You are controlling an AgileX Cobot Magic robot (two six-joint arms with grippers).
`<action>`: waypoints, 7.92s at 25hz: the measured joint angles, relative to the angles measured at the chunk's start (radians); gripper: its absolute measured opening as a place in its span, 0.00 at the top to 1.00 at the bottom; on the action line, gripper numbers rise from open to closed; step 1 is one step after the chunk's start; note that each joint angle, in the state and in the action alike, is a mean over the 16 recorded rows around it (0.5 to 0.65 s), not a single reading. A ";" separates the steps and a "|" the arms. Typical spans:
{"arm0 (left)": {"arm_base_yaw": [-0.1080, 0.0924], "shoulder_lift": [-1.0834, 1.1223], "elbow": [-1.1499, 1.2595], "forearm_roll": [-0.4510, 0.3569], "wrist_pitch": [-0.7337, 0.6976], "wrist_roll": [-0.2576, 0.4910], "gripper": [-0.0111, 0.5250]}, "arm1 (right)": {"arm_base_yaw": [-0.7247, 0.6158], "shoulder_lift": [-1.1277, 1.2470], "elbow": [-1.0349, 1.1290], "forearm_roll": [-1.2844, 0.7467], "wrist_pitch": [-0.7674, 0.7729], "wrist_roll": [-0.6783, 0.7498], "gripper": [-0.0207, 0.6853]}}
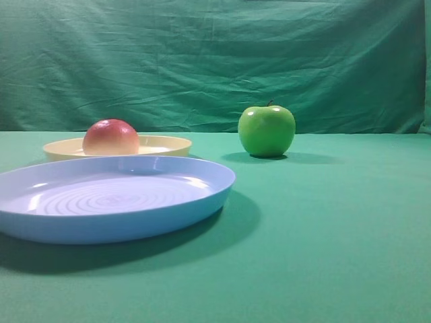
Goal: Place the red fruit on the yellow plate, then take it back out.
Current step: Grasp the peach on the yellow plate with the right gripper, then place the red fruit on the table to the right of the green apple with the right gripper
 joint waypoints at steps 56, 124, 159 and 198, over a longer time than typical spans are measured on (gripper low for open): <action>0.000 0.000 0.000 0.000 0.000 -0.002 0.98 | 0.407 1.292 -1.122 0.272 0.436 -0.463 0.97; 0.000 0.000 0.000 0.000 0.000 -0.001 0.98 | 0.529 2.219 -2.071 0.625 0.719 -0.824 0.66; 0.000 0.000 0.000 0.000 0.000 -0.001 0.98 | 0.194 1.279 -0.843 0.481 0.506 -0.590 0.69; 0.000 0.000 0.000 0.000 0.000 -0.002 0.98 | 0.178 1.476 -0.686 0.468 0.223 -0.607 0.15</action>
